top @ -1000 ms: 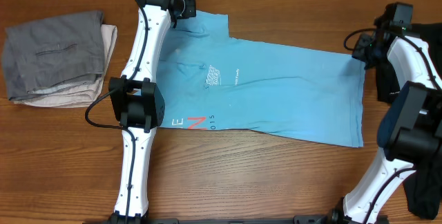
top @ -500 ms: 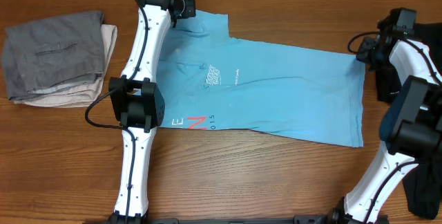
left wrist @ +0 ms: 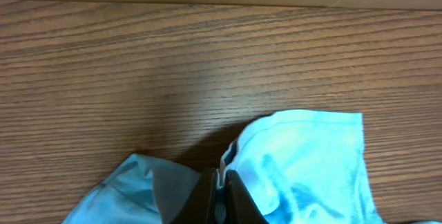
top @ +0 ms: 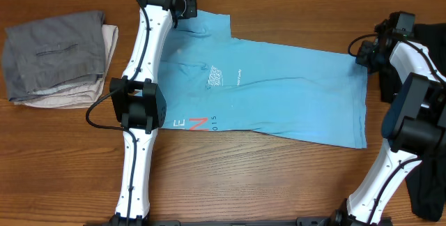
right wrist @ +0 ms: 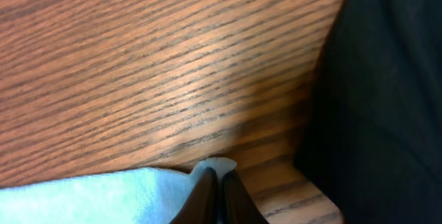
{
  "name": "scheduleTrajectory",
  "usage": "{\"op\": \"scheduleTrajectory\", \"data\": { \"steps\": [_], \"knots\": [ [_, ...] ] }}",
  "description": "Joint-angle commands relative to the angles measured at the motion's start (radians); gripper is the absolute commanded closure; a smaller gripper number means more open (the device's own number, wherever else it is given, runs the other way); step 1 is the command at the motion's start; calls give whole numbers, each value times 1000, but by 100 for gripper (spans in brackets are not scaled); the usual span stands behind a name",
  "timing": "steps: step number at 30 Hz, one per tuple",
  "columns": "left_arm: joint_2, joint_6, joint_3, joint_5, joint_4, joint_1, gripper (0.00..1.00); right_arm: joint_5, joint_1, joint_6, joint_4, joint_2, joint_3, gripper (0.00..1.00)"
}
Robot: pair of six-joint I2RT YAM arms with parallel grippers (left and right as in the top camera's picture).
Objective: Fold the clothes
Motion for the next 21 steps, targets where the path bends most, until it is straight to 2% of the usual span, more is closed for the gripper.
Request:
{"op": "scheduleTrajectory", "data": {
  "steps": [1, 9, 21],
  "knots": [
    [-51, 49, 23, -52, -10, 0, 96, -36, 13, -17, 3, 14, 16, 96],
    [-146, 62, 23, -55, -114, 12, 96, -159, 13, -17, -37, -89, 27, 96],
    [-270, 32, 23, -76, -402, 61, 96, -211, 5, 14, -295, -243, 27, 96]
  ]
}}
